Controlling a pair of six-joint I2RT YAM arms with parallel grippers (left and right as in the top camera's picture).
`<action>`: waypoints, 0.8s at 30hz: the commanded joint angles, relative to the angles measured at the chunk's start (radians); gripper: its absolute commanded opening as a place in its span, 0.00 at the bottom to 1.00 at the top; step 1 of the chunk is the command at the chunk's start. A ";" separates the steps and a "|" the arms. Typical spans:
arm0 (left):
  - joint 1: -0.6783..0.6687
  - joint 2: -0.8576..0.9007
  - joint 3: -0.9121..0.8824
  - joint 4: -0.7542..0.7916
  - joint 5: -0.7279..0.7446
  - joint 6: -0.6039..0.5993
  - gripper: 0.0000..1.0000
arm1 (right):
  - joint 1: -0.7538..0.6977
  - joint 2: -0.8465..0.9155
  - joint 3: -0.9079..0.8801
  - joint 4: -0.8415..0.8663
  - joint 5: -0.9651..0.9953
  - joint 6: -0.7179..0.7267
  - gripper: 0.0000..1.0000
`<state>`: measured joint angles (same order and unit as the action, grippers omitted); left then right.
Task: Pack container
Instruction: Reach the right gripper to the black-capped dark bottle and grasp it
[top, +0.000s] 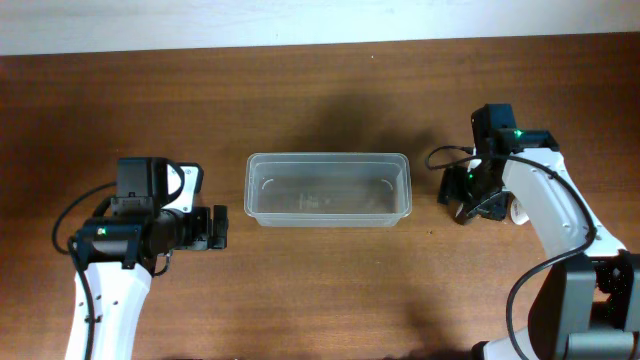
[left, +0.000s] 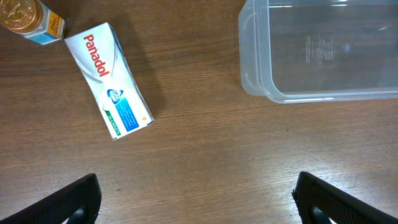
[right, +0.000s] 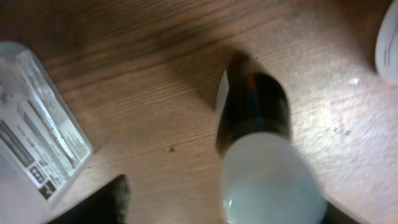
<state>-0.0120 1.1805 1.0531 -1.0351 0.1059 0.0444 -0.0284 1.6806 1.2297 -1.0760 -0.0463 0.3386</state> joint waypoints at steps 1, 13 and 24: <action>0.000 0.003 0.026 0.005 0.018 0.016 1.00 | -0.007 0.010 0.018 0.002 0.006 0.012 0.62; 0.000 0.003 0.026 0.006 0.018 0.016 1.00 | -0.007 0.010 0.018 0.005 0.099 0.071 0.57; 0.000 0.003 0.026 0.006 0.018 0.016 1.00 | -0.044 0.010 0.017 0.025 0.120 0.089 0.50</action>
<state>-0.0120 1.1805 1.0531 -1.0321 0.1059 0.0448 -0.0463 1.6825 1.2297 -1.0527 0.0452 0.4110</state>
